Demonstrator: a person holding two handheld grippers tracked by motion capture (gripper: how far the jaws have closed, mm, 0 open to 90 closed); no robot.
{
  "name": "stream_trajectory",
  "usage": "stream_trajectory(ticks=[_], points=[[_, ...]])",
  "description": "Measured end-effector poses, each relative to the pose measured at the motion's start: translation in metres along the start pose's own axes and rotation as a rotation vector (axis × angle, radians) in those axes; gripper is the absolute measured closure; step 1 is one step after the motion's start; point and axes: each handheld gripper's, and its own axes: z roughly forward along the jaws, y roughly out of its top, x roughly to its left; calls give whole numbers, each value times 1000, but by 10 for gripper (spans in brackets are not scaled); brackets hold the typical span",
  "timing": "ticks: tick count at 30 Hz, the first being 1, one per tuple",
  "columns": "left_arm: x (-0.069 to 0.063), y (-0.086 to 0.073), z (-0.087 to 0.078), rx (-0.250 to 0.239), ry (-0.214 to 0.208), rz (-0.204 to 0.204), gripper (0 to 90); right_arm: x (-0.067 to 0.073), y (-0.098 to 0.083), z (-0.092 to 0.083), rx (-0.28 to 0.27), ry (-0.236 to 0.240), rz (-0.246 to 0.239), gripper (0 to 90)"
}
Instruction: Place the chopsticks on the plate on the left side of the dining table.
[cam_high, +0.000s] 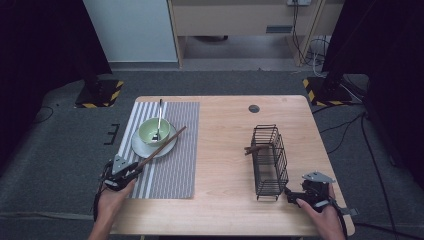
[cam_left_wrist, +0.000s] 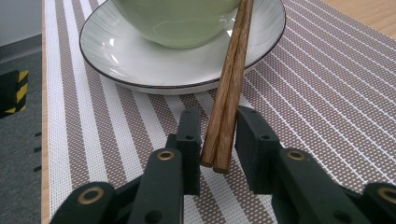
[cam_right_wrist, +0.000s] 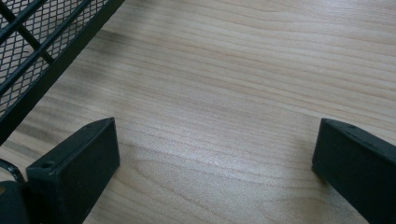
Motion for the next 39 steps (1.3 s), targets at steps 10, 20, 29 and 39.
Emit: stream_trajectory(ticks=[10, 20, 29, 39], points=[[3, 0, 1, -13, 23, -17, 573, 1, 0, 0, 0, -3, 3, 10], [3, 0, 4, -6, 43, -21, 459, 1, 0, 0, 0, -4, 3, 10], [5, 0, 5, -6, 73, -33, 452, 1, 0, 0, 0, -3, 4, 10], [7, 0, 5, -2, 103, -42, 460, 1, 0, 0, 0, -4, 3, 11]])
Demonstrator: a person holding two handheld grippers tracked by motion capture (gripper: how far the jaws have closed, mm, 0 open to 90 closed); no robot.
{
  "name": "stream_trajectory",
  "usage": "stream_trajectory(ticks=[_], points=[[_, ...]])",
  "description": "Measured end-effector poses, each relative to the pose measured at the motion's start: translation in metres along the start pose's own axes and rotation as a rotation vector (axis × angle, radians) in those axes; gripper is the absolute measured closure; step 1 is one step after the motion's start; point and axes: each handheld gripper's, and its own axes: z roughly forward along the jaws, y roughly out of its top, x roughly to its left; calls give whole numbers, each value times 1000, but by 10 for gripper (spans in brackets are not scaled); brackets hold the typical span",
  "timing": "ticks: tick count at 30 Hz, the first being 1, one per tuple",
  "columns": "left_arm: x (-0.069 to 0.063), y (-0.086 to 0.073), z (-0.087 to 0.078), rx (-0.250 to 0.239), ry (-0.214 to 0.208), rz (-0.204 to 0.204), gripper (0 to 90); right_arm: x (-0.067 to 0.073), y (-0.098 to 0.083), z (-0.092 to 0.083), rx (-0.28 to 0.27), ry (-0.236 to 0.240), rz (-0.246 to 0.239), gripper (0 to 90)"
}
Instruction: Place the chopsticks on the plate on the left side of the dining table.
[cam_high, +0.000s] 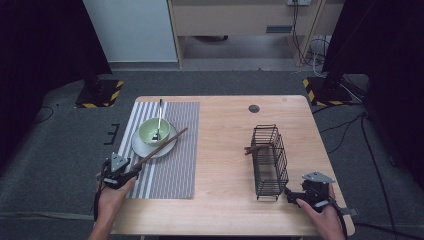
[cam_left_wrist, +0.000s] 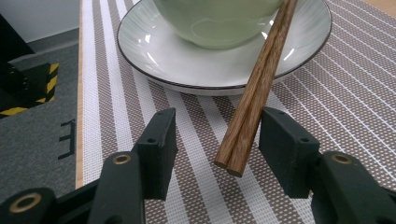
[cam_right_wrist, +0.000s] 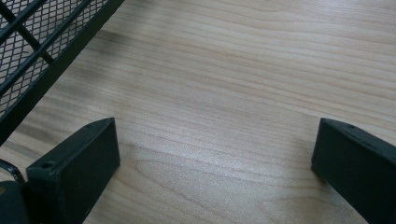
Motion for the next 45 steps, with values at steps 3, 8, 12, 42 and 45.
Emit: stream_trajectory(ticks=[3, 8, 12, 42, 45], points=[[1, 1, 0, 1, 6, -1, 460, 0, 0, 0, 0, 0, 0, 10], [2, 2, 1, -7, 13, -2, 462, 0, 0, 0, 0, 0, 0, 10], [5, 1, 2, -2, 19, -7, 462, 0, 0, 0, 0, 0, 0, 11], [20, 7, 11, 10, 80, -21, 453, 0, 0, 0, 0, 0, 0, 10], [22, 7, 13, 14, 85, -21, 448, 0, 0, 0, 0, 0, 0, 10]])
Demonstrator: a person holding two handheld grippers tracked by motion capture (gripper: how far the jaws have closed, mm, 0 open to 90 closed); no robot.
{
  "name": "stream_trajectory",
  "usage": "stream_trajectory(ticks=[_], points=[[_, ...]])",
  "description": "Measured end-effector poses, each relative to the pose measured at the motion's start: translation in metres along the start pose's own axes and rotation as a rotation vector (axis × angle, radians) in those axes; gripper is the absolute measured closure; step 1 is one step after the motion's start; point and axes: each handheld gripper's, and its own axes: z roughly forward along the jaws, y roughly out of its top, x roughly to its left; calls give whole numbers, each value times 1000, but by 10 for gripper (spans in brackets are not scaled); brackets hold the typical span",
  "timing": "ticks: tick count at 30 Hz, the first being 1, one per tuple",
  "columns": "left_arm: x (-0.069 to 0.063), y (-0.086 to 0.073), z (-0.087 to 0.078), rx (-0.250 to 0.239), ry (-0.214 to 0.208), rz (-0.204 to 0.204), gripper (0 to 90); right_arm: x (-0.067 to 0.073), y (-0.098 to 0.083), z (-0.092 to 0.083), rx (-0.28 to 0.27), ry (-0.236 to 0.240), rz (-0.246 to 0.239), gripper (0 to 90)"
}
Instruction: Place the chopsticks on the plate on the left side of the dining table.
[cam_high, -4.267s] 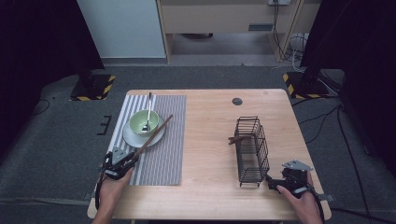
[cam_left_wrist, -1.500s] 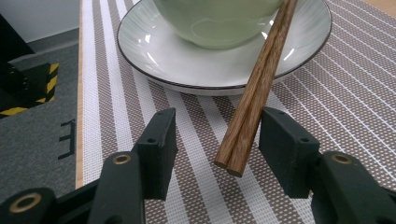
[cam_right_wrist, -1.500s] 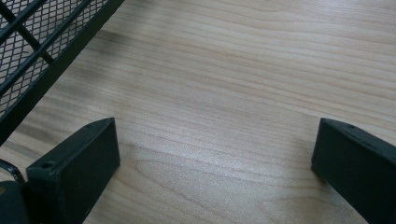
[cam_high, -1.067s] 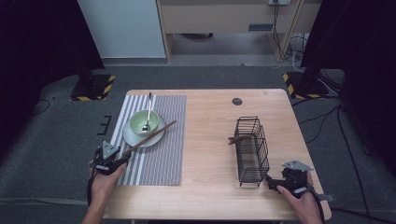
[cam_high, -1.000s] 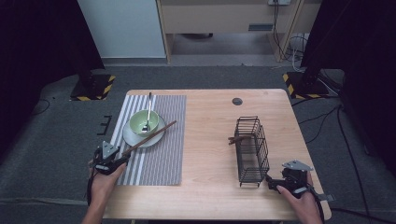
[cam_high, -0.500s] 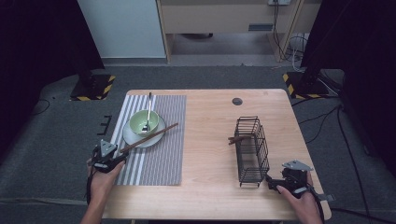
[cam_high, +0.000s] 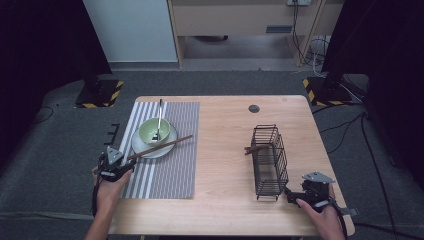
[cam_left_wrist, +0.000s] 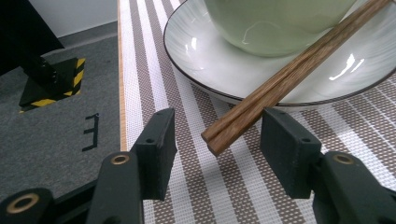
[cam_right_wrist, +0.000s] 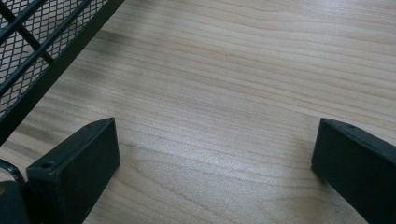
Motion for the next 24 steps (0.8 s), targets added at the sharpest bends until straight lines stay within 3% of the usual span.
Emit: stream_trajectory(ticks=[16, 24], points=[[3, 1, 3, -1, 10, -23, 412, 0, 0, 0, 0, 0, 0, 11], [3, 2, -2, -12, 5, -39, 350, 0, 0, 0, 0, 0, 0, 10]])
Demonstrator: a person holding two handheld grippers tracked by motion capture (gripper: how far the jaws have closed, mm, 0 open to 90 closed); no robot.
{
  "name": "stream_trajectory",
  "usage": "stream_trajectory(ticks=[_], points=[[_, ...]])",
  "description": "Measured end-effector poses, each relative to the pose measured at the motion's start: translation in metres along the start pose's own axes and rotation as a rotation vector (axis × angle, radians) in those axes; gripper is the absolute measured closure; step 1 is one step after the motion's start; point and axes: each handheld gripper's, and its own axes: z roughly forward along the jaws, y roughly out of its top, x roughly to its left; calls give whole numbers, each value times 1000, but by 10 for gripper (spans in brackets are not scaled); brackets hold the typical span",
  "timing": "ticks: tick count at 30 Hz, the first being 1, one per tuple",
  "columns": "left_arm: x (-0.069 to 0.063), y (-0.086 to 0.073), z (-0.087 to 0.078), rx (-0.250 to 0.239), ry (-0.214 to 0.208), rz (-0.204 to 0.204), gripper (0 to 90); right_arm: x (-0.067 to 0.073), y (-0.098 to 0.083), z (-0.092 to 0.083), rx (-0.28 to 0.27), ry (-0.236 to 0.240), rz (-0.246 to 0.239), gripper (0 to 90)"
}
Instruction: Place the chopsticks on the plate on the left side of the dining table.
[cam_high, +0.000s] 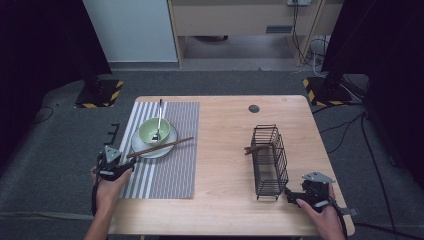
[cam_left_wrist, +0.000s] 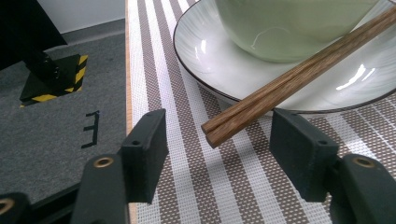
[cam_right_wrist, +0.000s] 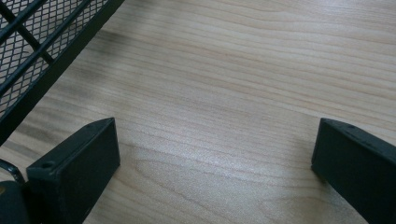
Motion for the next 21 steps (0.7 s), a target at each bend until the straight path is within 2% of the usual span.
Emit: stream_trajectory(ticks=[10, 21], points=[[-3, 0, -7, -7, 2, -13, 283, 0, 0, 0, 0, 0, 0, 10], [-4, -7, -6, 7, 15, -11, 321, 0, 0, 0, 0, 0, 0, 10]])
